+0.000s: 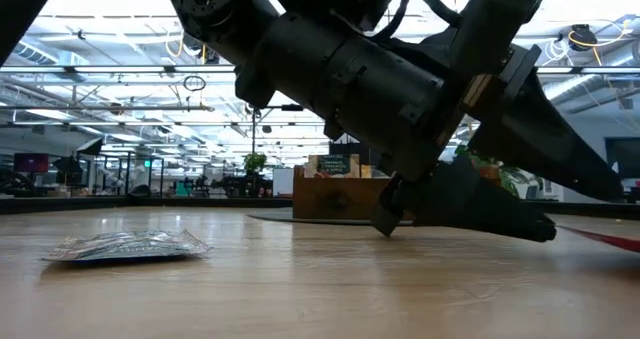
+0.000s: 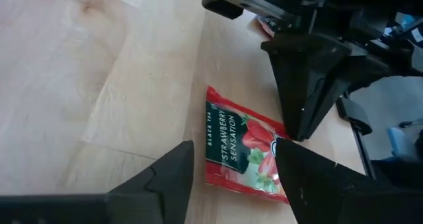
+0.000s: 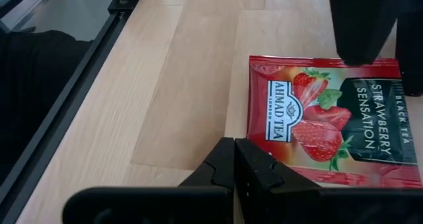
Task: Pick & Place Tea
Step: Put the red tea bag into the right section of the wooden organiser
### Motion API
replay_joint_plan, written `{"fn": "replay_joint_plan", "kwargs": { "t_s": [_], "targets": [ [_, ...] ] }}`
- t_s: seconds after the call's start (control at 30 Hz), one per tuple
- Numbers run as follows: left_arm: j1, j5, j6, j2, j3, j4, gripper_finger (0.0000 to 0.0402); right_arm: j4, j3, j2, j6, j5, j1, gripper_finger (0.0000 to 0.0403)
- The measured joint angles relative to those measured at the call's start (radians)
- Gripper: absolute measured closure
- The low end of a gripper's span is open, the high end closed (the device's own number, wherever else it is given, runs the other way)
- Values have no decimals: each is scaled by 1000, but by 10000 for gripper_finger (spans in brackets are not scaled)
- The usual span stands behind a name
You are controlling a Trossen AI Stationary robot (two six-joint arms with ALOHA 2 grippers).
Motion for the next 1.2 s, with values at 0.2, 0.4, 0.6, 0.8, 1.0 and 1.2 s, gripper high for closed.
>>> {"fn": "replay_joint_plan", "kwargs": {
  "t_s": [0.2,0.4,0.6,0.8,1.0,1.2],
  "targets": [
    [-18,53,10,1,0,-2,197,-6,0,1,6,4,-15,403],
    [-32,61,11,1,0,-29,221,-18,0,2,15,26,-15,403],
    [-32,57,7,2,0,-17,249,-28,0,2,29,54,-16,403],
    [-31,31,22,5,-3,46,285,-28,0,2,29,55,-15,403],
    [-31,26,116,10,-5,105,353,-27,0,2,26,73,-15,403],
    [-30,67,279,10,-6,164,391,90,-1,3,-111,130,-5,403]
  ]
}}
